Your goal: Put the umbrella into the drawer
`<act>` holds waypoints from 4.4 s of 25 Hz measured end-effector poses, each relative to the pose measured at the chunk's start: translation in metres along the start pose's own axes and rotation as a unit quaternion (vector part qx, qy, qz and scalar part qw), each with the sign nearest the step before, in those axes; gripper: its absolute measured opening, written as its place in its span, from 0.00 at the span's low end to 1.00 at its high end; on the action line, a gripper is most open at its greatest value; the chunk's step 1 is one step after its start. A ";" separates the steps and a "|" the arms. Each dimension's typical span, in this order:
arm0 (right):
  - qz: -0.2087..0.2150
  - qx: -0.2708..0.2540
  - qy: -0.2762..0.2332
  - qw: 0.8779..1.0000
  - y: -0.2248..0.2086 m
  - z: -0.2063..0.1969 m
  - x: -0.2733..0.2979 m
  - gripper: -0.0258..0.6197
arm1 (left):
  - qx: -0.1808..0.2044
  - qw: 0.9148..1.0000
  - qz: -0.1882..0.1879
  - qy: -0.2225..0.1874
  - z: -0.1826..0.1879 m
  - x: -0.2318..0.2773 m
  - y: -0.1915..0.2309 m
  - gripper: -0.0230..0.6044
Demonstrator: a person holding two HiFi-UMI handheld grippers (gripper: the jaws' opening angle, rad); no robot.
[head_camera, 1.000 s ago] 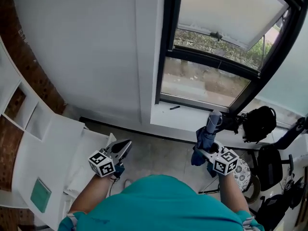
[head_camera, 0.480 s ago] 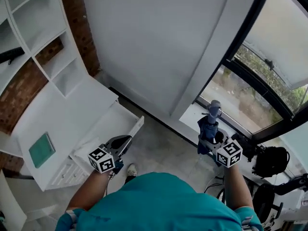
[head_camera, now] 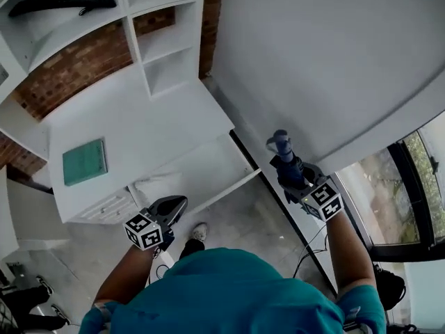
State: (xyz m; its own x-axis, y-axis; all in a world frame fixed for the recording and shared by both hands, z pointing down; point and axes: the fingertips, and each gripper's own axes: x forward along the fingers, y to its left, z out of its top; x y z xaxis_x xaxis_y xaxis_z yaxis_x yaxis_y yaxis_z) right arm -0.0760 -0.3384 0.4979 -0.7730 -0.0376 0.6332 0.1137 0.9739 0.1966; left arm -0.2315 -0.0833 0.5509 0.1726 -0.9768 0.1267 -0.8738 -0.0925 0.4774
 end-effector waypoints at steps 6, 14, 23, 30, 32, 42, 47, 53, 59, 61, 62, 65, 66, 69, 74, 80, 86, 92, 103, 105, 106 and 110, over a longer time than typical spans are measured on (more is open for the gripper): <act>0.071 -0.122 0.048 0.989 0.012 0.053 0.098 0.46 | -0.022 0.998 0.059 -0.025 -0.008 -0.054 0.044 0.06; 0.162 -0.239 0.103 0.952 0.063 0.070 0.217 0.46 | -0.047 0.989 0.127 -0.055 -0.016 -0.108 0.092 0.06; 0.244 -0.311 0.160 0.904 0.119 0.031 0.311 0.46 | -0.075 0.979 0.176 -0.064 -0.037 -0.139 0.131 0.06; 0.283 -0.344 0.196 0.873 0.149 -0.007 0.347 0.46 | -0.094 0.975 0.193 -0.061 -0.053 -0.152 0.143 0.06; 0.292 -0.351 0.208 0.865 0.155 -0.018 0.355 0.46 | -0.103 0.973 0.196 -0.059 -0.058 -0.154 0.145 0.06; 0.308 -0.372 0.266 0.834 0.171 -0.072 0.394 0.46 | -0.120 0.972 0.198 -0.049 -0.074 -0.158 0.159 0.06; 0.313 -0.385 0.288 0.819 0.182 -0.095 0.406 0.46 | -0.127 0.972 0.194 -0.041 -0.083 -0.157 0.163 0.06; 0.317 -0.403 0.307 0.802 0.195 -0.118 0.419 0.46 | -0.137 0.971 0.195 -0.036 -0.091 -0.158 0.168 0.06; 0.306 -0.419 0.321 0.792 0.200 -0.132 0.429 0.47 | -0.146 0.970 0.191 -0.033 -0.100 -0.155 0.170 0.06; 0.302 -0.424 0.325 0.790 0.202 -0.133 0.430 0.47 | -0.149 0.970 0.188 -0.032 -0.102 -0.152 0.171 0.06; 0.301 -0.424 0.328 0.789 0.202 -0.134 0.430 0.47 | -0.149 0.971 0.185 -0.031 -0.102 -0.150 0.171 0.06; 0.297 -0.423 0.335 0.788 0.202 -0.135 0.429 0.47 | -0.143 0.974 0.175 -0.030 -0.099 -0.144 0.169 0.06; 0.297 -0.422 0.336 0.788 0.202 -0.135 0.429 0.47 | -0.141 0.974 0.173 -0.029 -0.097 -0.144 0.168 0.06; 0.298 -0.419 0.336 0.789 0.201 -0.134 0.428 0.47 | -0.140 0.975 0.171 -0.029 -0.095 -0.145 0.166 0.06; 0.287 -0.422 0.329 0.795 0.202 -0.132 0.428 0.48 | -0.139 0.975 0.169 -0.028 -0.094 -0.147 0.164 0.06; 0.266 -0.434 0.307 0.804 0.200 -0.120 0.419 0.49 | -0.127 0.978 0.160 -0.033 -0.083 -0.144 0.155 0.06; 0.254 -0.417 0.279 0.827 0.192 -0.093 0.405 0.49 | -0.110 0.982 0.148 -0.033 -0.072 -0.136 0.145 0.06; 0.236 -0.383 0.235 0.861 0.187 -0.059 0.380 0.49 | -0.082 0.989 0.123 -0.029 -0.057 -0.115 0.130 0.06; 0.196 -0.293 0.163 0.922 0.157 -0.013 0.295 0.49 | -0.040 0.997 0.059 -0.020 -0.022 -0.056 0.082 0.06; 0.187 -0.278 0.150 0.930 0.151 -0.010 0.275 0.49 | -0.029 0.998 0.047 -0.016 -0.016 -0.044 0.071 0.06; 0.183 -0.268 0.144 0.935 0.149 -0.009 0.265 0.49 | -0.024 0.999 0.041 -0.014 -0.014 -0.038 0.065 0.06; 0.163 -0.225 0.123 0.953 0.138 -0.007 0.223 0.49 | -0.007 1.000 0.019 -0.012 -0.003 -0.020 0.041 0.06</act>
State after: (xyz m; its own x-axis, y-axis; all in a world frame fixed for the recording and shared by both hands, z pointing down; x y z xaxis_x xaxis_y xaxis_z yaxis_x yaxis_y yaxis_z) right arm -0.2287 -0.2143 0.6710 -0.4877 0.1444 0.8610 0.6210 0.7506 0.2258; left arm -0.2694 -0.0672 0.5704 0.1282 -0.9838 0.1252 -0.8728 -0.0519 0.4853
